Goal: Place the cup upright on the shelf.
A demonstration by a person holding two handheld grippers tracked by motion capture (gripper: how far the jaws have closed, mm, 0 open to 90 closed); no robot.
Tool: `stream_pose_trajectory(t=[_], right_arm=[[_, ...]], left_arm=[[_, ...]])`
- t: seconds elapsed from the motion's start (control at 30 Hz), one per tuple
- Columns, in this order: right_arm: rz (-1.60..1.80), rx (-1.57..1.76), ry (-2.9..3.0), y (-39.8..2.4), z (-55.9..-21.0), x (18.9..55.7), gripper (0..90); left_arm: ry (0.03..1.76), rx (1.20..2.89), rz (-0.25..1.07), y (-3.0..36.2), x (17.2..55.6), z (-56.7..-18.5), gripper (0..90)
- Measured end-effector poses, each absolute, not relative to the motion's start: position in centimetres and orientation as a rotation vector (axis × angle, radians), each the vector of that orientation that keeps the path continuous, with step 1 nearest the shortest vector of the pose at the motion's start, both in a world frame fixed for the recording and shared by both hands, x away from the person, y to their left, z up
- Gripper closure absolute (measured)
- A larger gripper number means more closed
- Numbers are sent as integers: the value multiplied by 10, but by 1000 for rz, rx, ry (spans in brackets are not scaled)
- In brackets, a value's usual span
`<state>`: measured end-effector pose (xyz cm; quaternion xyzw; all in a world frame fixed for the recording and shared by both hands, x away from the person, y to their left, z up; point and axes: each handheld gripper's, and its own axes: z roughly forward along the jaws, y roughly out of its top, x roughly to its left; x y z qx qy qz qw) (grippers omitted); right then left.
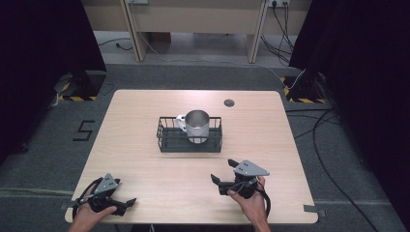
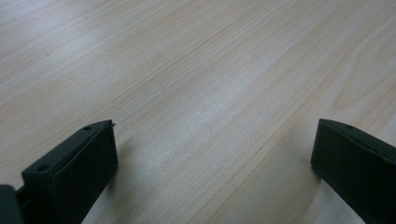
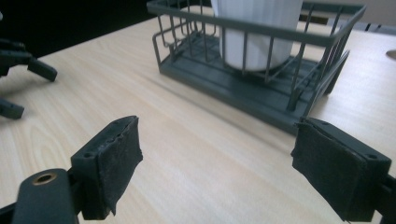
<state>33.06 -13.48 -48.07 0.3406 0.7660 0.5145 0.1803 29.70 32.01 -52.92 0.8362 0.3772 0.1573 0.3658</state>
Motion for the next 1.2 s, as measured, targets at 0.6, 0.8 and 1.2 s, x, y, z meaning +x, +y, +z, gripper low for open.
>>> stream_pose_trajectory(t=[0.6, 0.8, 1.2], right_arm=[[1378, 1049, 2233, -150, -508, 319, 154], [1346, 1071, 2248, -156, -515, 315, 154], [1312, 1090, 2267, -161, -519, 305, 153]], left_arm=[[967, 2150, 403, 320, 298, -529, 0], [967, 2151, 402, 320, 298, -529, 0], [967, 2151, 402, 320, 298, -529, 0]])
